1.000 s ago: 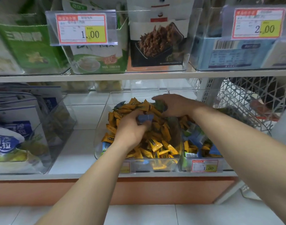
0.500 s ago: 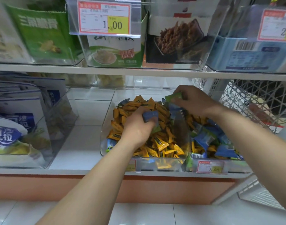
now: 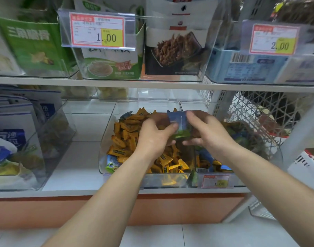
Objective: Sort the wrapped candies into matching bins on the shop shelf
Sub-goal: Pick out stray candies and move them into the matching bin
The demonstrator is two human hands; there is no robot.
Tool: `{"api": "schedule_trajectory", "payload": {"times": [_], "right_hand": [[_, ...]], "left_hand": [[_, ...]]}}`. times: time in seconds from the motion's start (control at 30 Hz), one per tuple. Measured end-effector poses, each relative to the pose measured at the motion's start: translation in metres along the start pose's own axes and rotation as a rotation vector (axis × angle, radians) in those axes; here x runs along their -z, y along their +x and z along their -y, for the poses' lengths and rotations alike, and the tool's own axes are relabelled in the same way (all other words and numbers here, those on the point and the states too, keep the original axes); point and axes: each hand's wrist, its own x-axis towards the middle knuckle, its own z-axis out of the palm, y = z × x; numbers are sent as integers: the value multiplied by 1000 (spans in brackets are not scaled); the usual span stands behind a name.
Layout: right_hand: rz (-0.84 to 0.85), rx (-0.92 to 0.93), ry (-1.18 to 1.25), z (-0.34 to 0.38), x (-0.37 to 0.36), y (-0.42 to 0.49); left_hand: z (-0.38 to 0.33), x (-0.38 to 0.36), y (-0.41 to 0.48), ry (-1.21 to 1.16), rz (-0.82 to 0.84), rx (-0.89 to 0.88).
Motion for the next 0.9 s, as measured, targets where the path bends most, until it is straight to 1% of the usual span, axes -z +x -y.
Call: {"api": "schedule_trajectory", "payload": {"times": [0.03, 0.1, 0.2, 0.23, 0.3, 0.33, 0.37, 0.4, 0.47, 0.53, 0.6, 0.7, 0.8, 0.9], "right_hand": [[23, 25, -28, 0, 2, -3], [11, 48, -82, -2, 10, -5], [-116, 76, -131, -2, 33, -2], [-191, 127, -218, -3, 44, 0], [-337, 269, -526, -7, 71, 4], [-378, 321, -688, -12, 84, 6], [-381, 333, -826, -17, 94, 7], [-345, 306, -937, -21, 101, 8], [-201, 170, -1134, -34, 109, 10], [-74, 55, -1286, -43, 110, 12], [-78, -10, -1349, -42, 105, 12], [-182, -3, -1361, -35, 95, 9], [-248, 93, -1340, -25, 86, 4], [-180, 167, -1224, -15, 69, 2]], "left_hand": [[-1, -2, 0, 38, -31, -24], [0, -7, 2, 72, -58, -55], [6, -13, 9, 155, -63, -76], [10, -14, 13, 237, -80, -96], [21, -13, 22, 483, -93, -140], [28, -13, 26, 586, -79, -144], [34, -14, 29, 649, -60, -132], [41, -15, 31, 676, -41, -110], [51, -20, 36, 717, 3, -67], [57, -27, 41, 816, 49, -38], [59, -31, 45, 920, 65, -12], [58, -30, 48, 929, 20, -16], [50, -24, 45, 793, -54, -51], [29, -8, 39, 643, -95, -100]]}}
